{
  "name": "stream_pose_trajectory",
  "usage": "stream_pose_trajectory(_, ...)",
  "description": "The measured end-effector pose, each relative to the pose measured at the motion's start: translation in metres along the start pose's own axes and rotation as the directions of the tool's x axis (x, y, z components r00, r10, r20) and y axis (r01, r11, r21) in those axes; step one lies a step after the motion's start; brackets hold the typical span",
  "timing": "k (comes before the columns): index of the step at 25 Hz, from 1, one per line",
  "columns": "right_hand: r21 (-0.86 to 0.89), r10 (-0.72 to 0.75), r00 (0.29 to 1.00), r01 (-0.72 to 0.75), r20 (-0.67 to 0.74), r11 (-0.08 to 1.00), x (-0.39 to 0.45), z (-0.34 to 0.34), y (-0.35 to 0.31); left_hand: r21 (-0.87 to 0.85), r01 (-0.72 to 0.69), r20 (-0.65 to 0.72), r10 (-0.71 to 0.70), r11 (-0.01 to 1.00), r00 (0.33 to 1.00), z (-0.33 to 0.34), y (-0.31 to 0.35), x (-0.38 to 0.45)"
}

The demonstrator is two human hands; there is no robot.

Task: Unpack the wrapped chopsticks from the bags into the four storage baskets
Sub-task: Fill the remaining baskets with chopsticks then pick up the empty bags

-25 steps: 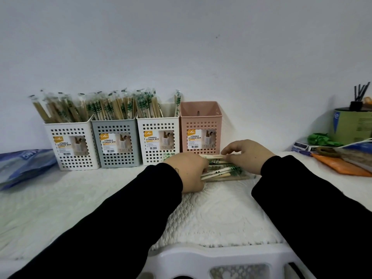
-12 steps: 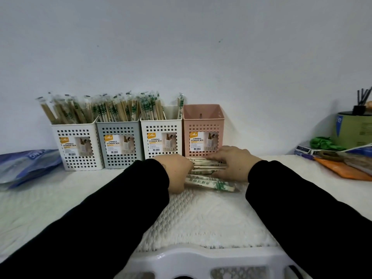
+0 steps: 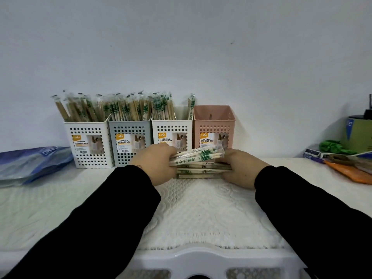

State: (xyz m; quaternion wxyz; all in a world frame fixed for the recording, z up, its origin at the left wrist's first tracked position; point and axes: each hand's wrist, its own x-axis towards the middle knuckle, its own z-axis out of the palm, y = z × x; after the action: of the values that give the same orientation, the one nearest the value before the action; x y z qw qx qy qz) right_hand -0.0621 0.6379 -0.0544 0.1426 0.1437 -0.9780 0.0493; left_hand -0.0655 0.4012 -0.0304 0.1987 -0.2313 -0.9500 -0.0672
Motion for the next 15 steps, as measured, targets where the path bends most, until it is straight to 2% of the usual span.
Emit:
stream_pose_trajectory(2,-0.009,0.008,1.000,-0.008,0.000,1.000,-0.002,-0.001,0.000,-0.022,0.032,-0.023,-0.033,0.999,0.999,0.001,-0.002,0.001)
stream_pose_trajectory(5,-0.151,0.030,0.999,-0.028,0.016,0.988,-0.004,0.001,-0.004,-0.057,0.064,-0.060,-0.067,0.996,0.996,0.003,-0.005,0.003)
stream_pose_trajectory(7,-0.184,0.043,0.998,-0.049,-0.034,0.982,-0.003,0.002,-0.006,-0.085,0.086,-0.104,-0.095,0.993,0.990,0.005,-0.006,0.003)
stream_pose_trajectory(12,-0.114,0.090,0.986,-0.106,-0.140,0.988,-0.005,-0.003,-0.003,-0.308,0.113,-0.234,-0.191,0.945,0.953,0.008,-0.010,0.001)
stream_pose_trajectory(15,0.070,0.181,0.945,-0.168,-0.274,0.983,-0.012,-0.017,-0.005,-0.589,0.095,-0.304,-0.329,0.803,0.894,0.007,-0.005,-0.003)
